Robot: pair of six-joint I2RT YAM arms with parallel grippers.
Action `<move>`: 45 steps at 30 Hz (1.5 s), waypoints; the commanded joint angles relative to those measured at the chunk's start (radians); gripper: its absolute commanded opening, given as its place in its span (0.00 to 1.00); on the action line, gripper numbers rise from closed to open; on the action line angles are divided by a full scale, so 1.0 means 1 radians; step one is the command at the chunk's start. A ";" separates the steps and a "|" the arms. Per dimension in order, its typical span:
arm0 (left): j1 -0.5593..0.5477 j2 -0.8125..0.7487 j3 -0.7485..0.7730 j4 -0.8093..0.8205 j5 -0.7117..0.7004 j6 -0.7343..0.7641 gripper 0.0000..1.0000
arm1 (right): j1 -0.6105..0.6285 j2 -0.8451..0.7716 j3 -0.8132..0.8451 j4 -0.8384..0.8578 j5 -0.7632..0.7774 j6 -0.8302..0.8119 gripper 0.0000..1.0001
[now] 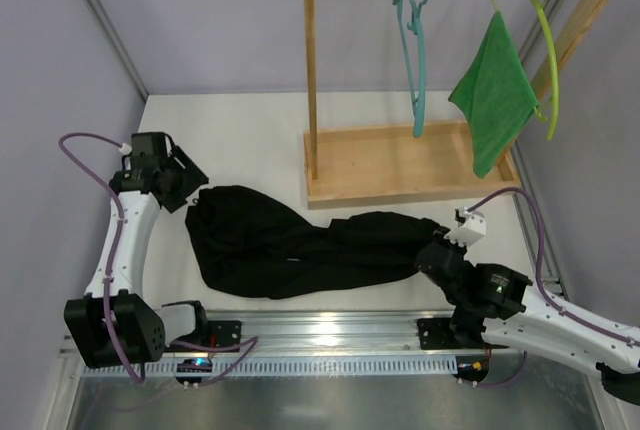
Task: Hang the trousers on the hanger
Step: Fold the trousers
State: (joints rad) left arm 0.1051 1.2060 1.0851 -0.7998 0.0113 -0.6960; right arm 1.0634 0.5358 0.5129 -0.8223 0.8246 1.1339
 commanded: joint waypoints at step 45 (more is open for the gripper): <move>-0.337 -0.272 -0.244 0.002 -0.203 -0.540 0.81 | 0.003 -0.062 -0.132 0.204 -0.061 -0.028 0.04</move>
State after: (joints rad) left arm -0.2199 0.9279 0.8768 -0.8352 -0.2024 -1.1252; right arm 1.0634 0.4824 0.3820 -0.6514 0.7437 1.0981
